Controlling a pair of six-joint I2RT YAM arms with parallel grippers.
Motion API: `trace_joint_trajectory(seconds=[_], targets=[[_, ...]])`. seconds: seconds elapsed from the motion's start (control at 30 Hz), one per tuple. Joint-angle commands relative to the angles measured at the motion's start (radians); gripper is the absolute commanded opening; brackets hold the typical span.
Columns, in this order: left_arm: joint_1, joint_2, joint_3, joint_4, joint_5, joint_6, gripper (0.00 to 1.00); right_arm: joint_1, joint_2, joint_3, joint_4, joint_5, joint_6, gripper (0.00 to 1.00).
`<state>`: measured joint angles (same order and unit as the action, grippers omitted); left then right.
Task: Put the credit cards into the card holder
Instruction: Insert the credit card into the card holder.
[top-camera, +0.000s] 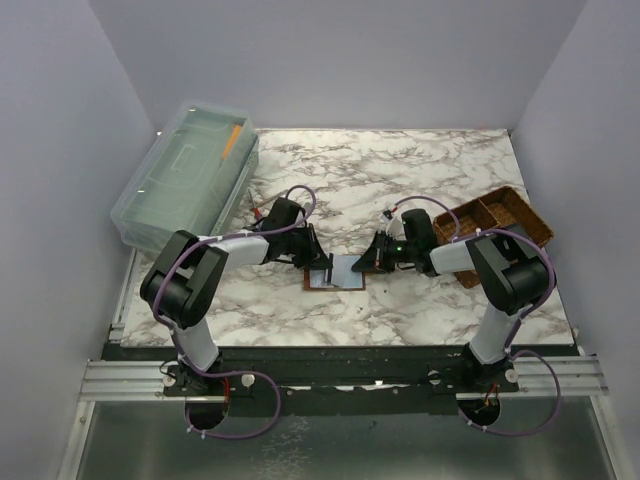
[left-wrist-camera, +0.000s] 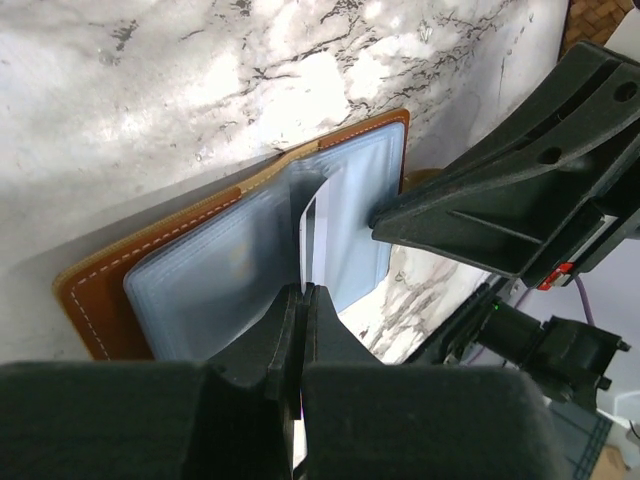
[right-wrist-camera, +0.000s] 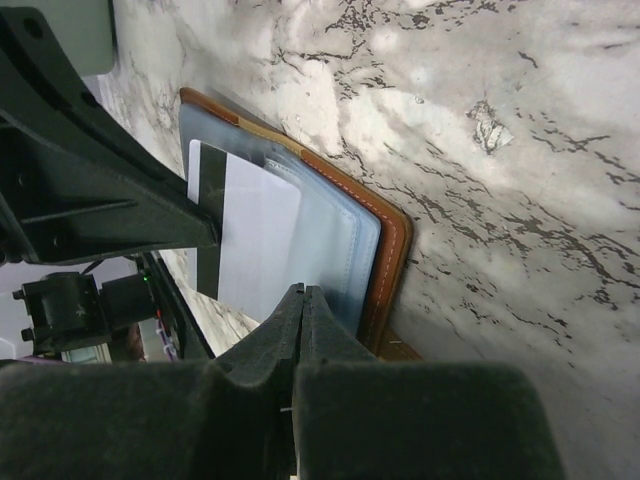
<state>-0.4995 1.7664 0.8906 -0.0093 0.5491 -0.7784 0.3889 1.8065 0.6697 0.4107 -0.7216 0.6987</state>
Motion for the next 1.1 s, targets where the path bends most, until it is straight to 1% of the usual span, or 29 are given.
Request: trace_joint_trajectory(seconds=[0.0,0.17,0.3,0.43,0.53,0.7,0.87,1.0,1.07], targets=[[-0.03,-0.047,-0.044,-0.042,-0.199,-0.025,0.0,-0.002,-0.007,-0.02,0.0,0.015,-0.006,0.0],[-0.032,-0.045,-0.036,-0.077,-0.225,-0.008,0.01,-0.001,-0.017,-0.02,-0.014,0.024,-0.011,0.0],[-0.033,-0.049,-0.036,-0.102,-0.232,0.003,0.02,-0.001,-0.062,0.005,-0.126,0.078,-0.066,0.01],[-0.035,-0.054,-0.039,-0.122,-0.234,0.015,0.12,-0.001,-0.125,0.022,-0.231,0.127,-0.122,0.02],[-0.035,-0.055,-0.042,-0.126,-0.231,0.015,0.16,-0.001,-0.142,0.025,-0.271,0.135,-0.138,0.03],[-0.036,-0.054,-0.042,-0.13,-0.23,0.019,0.17,-0.001,-0.14,0.002,-0.263,0.144,-0.141,0.05],[-0.04,-0.039,-0.038,-0.13,-0.217,0.013,0.14,0.0,-0.116,-0.029,-0.208,0.109,-0.111,0.05],[-0.046,-0.018,-0.032,-0.113,-0.228,0.002,0.01,0.002,-0.101,-0.071,-0.119,0.073,-0.066,0.05],[-0.05,-0.012,-0.043,-0.074,-0.22,-0.018,0.0,0.002,-0.093,-0.089,-0.079,0.057,-0.038,0.04]])
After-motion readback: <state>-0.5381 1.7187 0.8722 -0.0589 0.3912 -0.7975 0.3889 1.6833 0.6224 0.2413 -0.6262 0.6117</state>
